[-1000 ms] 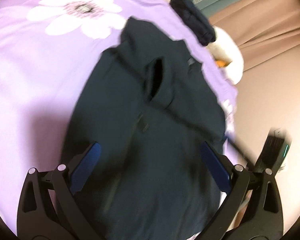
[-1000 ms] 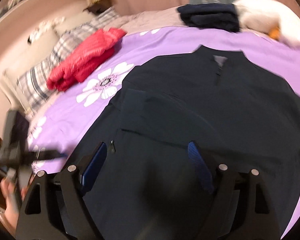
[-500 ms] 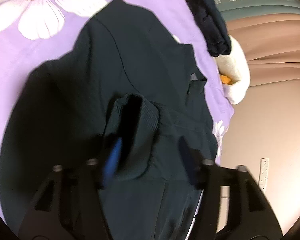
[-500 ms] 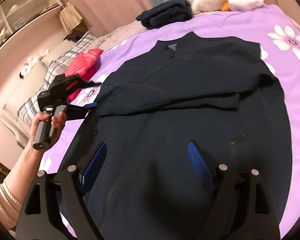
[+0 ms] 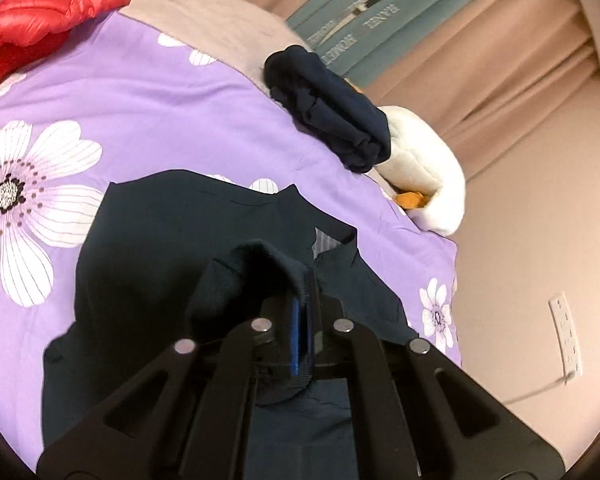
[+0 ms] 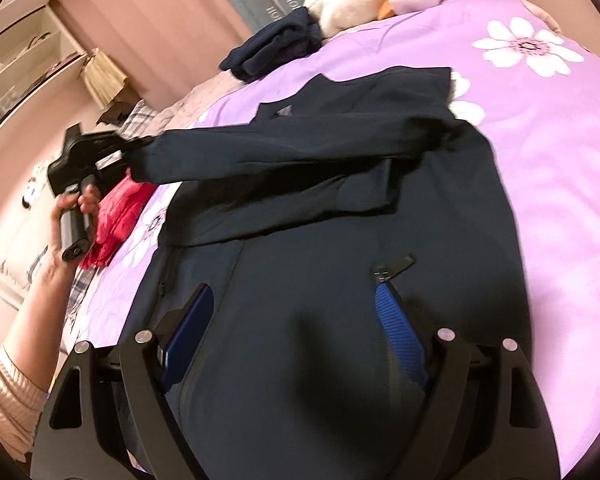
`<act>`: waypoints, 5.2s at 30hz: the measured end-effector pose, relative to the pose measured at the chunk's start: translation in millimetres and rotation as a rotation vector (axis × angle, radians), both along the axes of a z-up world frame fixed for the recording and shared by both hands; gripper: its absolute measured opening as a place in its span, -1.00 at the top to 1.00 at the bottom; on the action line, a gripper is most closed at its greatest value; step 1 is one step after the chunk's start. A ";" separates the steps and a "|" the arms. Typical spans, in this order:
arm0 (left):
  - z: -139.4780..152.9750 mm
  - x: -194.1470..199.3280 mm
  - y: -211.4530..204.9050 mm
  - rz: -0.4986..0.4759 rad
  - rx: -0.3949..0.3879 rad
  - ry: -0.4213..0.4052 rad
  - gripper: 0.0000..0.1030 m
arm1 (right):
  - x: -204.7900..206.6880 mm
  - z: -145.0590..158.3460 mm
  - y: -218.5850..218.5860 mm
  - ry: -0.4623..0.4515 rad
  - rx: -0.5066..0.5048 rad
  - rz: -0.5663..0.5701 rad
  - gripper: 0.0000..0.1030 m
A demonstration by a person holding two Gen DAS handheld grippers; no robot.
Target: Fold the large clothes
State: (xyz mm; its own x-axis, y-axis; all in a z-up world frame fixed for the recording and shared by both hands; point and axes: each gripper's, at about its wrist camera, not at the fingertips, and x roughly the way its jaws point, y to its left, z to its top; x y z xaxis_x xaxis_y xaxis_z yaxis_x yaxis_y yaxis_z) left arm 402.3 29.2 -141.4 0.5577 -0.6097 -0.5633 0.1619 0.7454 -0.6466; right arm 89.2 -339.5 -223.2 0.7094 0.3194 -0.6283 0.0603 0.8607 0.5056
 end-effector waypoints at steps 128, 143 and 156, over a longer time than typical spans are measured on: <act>-87.9 -16.8 -86.9 -0.289 0.291 0.091 -0.72 | 258.7 -18.9 -43.6 0.170 -0.333 0.104 0.56; -80.2 -28.3 -92.7 -0.310 0.425 0.010 -0.71 | 178.3 3.9 -18.9 0.048 -0.458 0.149 0.28; -84.9 -54.2 -109.5 -0.304 0.641 -0.058 -0.71 | 131.2 -5.7 -13.9 0.050 -0.567 0.116 0.28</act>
